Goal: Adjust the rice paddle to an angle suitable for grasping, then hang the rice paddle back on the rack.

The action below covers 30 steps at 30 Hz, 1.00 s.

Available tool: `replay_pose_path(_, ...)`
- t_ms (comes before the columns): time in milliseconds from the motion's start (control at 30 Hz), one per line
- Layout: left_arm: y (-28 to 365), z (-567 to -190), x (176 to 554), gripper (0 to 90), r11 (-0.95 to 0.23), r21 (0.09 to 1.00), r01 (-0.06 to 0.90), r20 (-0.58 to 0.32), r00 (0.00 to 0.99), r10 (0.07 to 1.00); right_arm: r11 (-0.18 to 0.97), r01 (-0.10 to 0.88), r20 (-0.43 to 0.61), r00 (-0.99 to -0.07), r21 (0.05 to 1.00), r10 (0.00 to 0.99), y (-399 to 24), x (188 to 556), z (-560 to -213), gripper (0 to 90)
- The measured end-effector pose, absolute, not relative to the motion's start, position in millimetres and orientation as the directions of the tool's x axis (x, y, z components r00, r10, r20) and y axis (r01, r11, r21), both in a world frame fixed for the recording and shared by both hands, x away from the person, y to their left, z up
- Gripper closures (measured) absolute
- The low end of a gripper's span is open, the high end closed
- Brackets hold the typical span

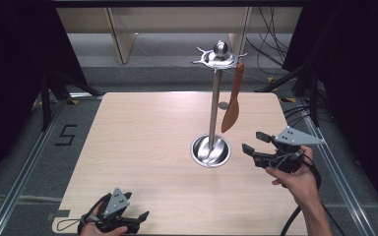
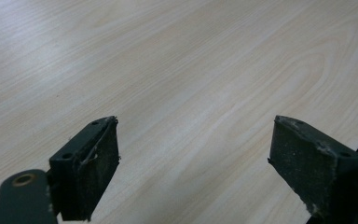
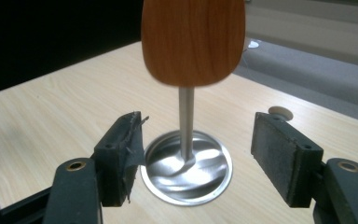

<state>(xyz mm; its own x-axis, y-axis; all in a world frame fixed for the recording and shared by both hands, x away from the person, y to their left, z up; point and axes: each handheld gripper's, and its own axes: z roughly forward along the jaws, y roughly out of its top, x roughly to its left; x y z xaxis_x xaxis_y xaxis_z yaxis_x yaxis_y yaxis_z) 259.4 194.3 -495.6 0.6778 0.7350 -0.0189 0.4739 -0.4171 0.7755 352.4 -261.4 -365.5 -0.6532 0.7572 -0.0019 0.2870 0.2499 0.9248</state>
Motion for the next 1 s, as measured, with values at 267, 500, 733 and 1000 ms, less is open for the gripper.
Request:
replay_pose_path(267,195.8,-495.5,260.1,15.1,-0.428,0.776,0.463,-0.007,0.686,0.728,0.253,0.308,0.006,-0.645,0.917,0.764,-263.6,350.7,-380.0,34.5)
replay_pose_path(500,196.5,-494.9,257.9,15.0,-0.432,0.766,0.476,-0.006,0.677,0.736,0.279,0.35,0.021,-0.655,0.894,0.755,-265.3,345.4,-389.0,34.5)
replay_pose_path(733,196.0,-495.0,256.4,15.1,-0.409,0.777,0.479,-0.021,0.67,0.742,0.315,0.371,0.012,-0.663,0.874,0.748,-263.2,347.5,-400.8,34.2)
replay_pose_path(1000,194.4,-496.2,255.5,15.1,-0.404,0.787,0.466,-0.022,0.676,0.737,0.306,0.389,0.033,-0.663,0.869,0.748,-258.9,344.2,-406.3,34.0)
